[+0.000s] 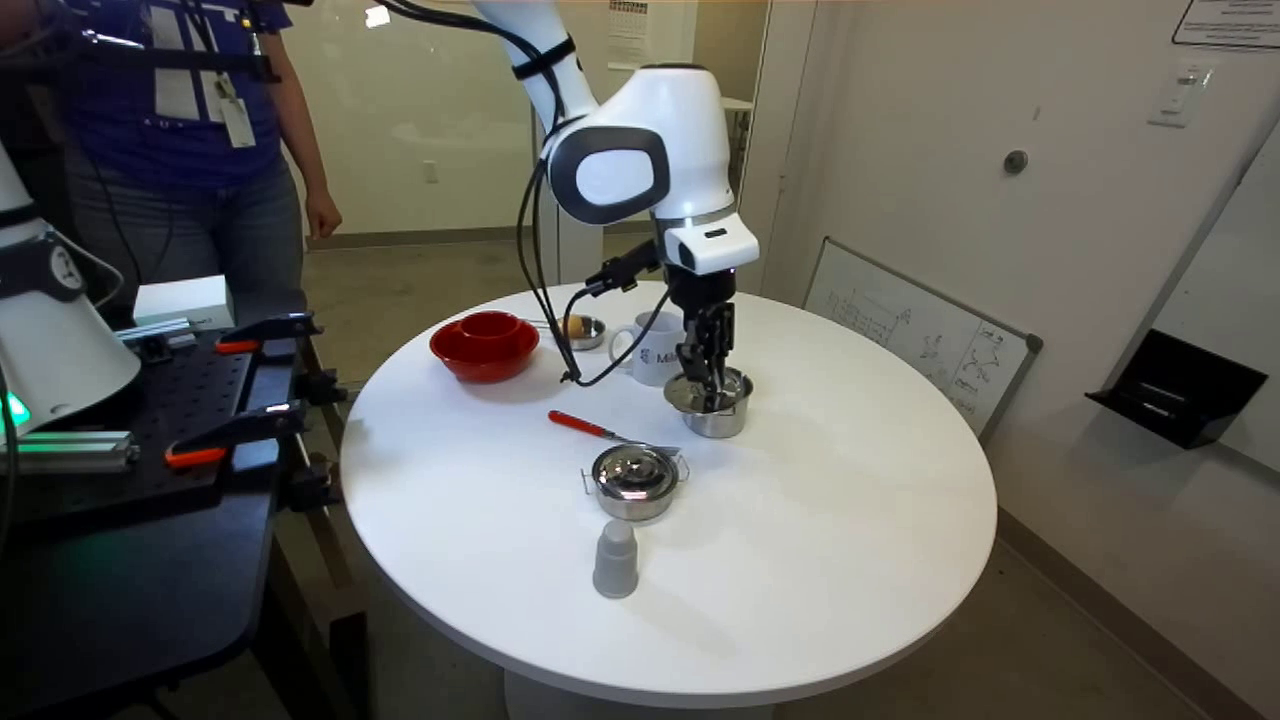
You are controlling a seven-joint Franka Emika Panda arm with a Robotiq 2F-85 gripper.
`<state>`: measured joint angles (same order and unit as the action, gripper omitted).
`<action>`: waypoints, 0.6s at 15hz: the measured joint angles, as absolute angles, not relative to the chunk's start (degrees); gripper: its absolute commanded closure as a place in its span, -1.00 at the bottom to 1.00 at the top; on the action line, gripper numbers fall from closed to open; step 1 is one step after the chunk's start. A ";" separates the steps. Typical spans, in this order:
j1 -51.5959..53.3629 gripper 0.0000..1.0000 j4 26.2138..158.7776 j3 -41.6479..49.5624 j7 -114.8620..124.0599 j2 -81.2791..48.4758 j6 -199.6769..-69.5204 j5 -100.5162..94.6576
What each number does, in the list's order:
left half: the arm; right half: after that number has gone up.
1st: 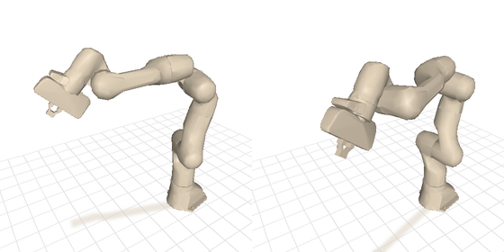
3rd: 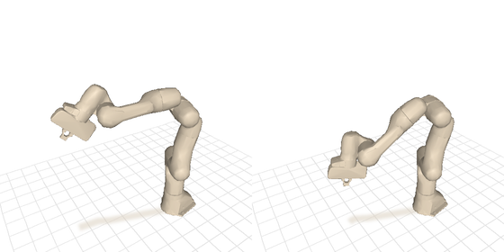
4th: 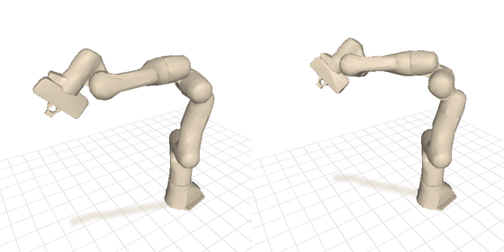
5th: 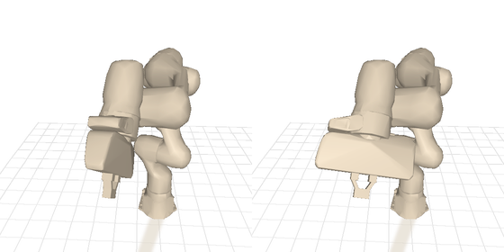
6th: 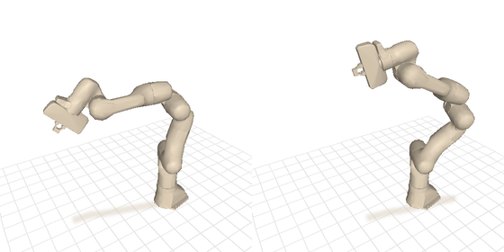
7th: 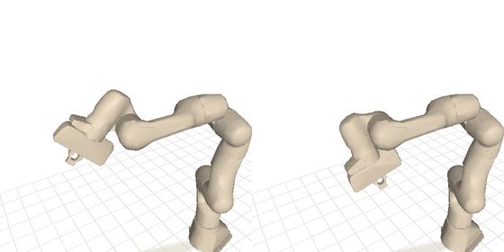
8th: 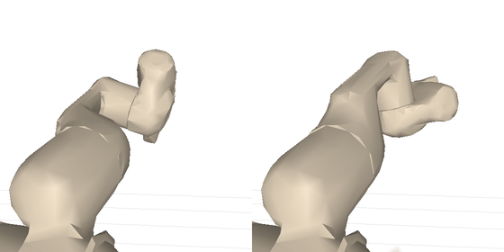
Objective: Take the lid from the table and put it on the pot next to the cup
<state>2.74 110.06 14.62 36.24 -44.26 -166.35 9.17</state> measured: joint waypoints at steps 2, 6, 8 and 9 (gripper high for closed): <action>2.21 0.85 107.73 13.54 34.09 -45.43 -164.91 9.17; 1.62 0.85 102.85 12.05 30.27 -47.80 -161.55 9.17; 1.62 0.85 100.52 11.69 28.76 -48.88 -160.25 9.17; 1.63 0.85 99.31 11.53 28.08 -49.42 -159.56 9.16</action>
<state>1.63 99.31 11.53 28.08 -49.42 -159.56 9.16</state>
